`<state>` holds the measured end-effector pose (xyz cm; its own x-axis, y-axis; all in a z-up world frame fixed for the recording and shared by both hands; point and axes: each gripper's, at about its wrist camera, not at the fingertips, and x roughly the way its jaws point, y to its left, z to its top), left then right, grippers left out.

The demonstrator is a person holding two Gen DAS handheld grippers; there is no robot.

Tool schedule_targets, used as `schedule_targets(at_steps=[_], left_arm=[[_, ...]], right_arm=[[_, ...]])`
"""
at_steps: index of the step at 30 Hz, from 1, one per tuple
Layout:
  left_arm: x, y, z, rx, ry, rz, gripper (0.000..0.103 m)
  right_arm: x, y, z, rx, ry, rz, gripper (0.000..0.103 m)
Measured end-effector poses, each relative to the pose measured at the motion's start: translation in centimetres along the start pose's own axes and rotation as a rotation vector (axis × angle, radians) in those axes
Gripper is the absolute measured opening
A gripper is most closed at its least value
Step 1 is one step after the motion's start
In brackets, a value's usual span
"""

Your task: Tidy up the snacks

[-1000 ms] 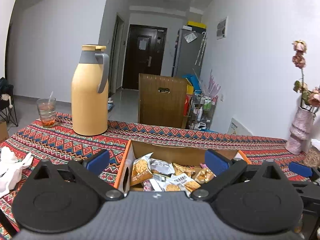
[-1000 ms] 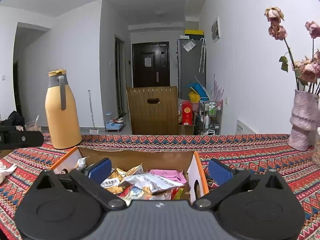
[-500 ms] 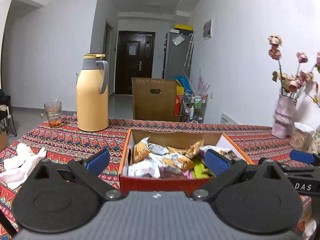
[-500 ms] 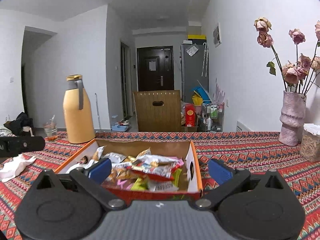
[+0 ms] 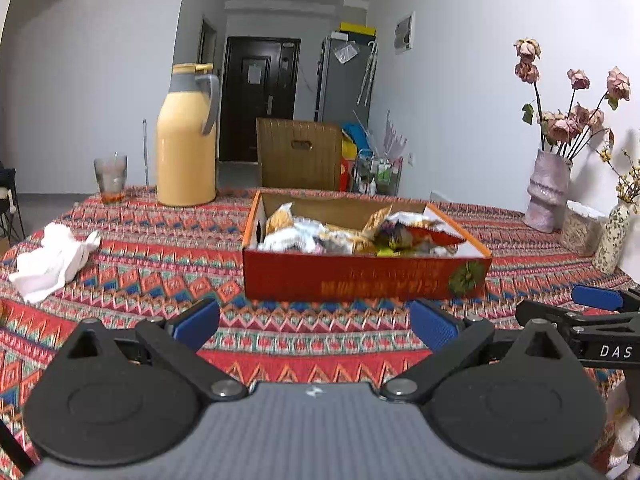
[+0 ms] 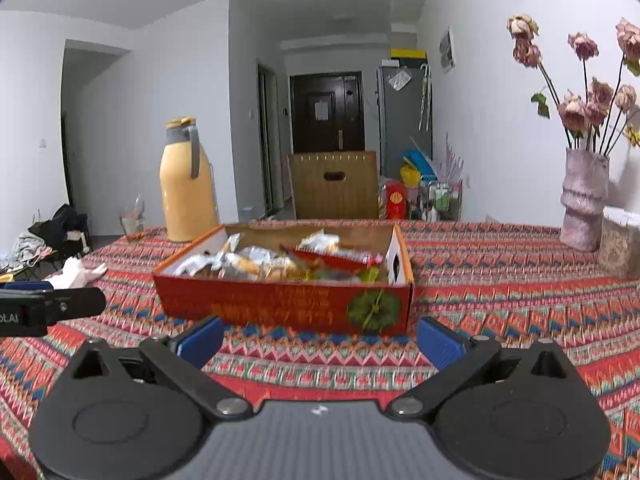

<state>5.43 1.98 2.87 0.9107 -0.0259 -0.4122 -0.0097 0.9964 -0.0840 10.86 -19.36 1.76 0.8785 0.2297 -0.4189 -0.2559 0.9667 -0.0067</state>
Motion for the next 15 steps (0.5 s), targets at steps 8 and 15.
schedule_targets(at_steps=[8,15], left_arm=[[0.0,1.1,-2.5,-0.02,0.056,-0.007,0.103],[0.1,1.0,-2.8,-0.024,0.068,-0.01,0.103]], right_arm=[[-0.7,0.0,-2.4,0.015,0.043,0.003,0.103],[-0.4,-0.4,-3.0,0.027,0.059,-0.003,0.103]])
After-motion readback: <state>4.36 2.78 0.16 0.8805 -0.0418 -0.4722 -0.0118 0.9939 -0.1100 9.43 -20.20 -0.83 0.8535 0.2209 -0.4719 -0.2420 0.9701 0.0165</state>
